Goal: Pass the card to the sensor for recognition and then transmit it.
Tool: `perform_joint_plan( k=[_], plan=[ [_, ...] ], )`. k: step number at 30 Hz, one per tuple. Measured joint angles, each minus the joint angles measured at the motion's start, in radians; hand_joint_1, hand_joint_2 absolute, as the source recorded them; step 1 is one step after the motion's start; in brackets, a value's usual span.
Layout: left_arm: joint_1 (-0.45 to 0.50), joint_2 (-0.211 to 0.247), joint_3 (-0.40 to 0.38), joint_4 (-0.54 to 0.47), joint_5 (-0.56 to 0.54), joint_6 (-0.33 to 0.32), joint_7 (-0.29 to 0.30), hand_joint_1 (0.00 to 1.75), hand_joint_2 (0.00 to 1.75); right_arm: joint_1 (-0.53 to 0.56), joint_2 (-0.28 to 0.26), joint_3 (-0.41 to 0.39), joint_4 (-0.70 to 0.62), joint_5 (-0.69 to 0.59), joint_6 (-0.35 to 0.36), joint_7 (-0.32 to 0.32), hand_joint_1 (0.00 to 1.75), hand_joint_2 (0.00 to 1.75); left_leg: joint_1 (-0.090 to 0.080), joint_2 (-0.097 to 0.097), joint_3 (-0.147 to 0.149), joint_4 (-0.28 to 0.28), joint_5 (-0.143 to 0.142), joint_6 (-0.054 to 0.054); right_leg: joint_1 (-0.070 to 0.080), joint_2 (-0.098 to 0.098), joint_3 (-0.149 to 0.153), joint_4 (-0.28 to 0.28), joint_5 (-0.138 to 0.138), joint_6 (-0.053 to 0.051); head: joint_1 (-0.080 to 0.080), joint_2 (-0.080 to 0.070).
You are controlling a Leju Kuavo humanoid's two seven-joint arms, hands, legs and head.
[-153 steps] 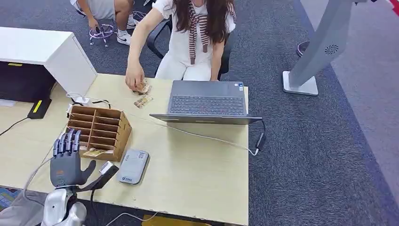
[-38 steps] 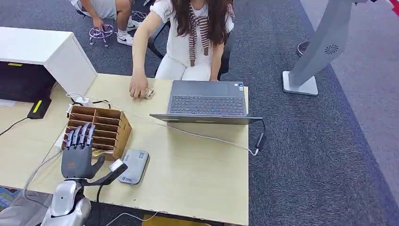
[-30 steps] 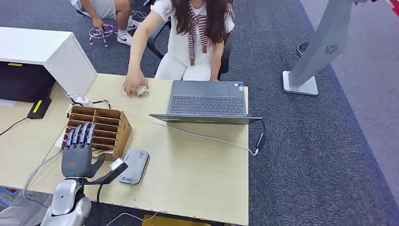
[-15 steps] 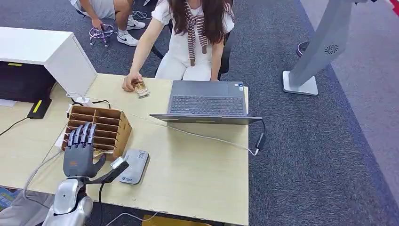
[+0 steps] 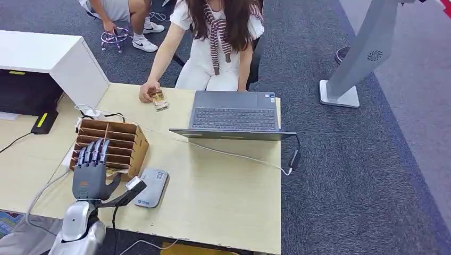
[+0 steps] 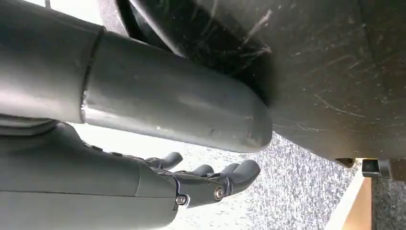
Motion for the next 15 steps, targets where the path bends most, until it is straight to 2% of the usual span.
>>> perform_joint_plan(
  k=[15],
  plan=[
    [-0.006, -0.012, 0.000, 0.000, 0.016, 0.009, 0.030, 0.00, 1.75, -0.001, 0.000, 0.013, 0.000, 0.000, 0.001, -0.004, 0.00, 0.00, 0.000, 0.000, 0.000, 0.000, 0.000, 0.000, 0.000, 0.000, 0.000, 0.000, 0.000, 0.000, 0.000, 0.000]
  ],
)
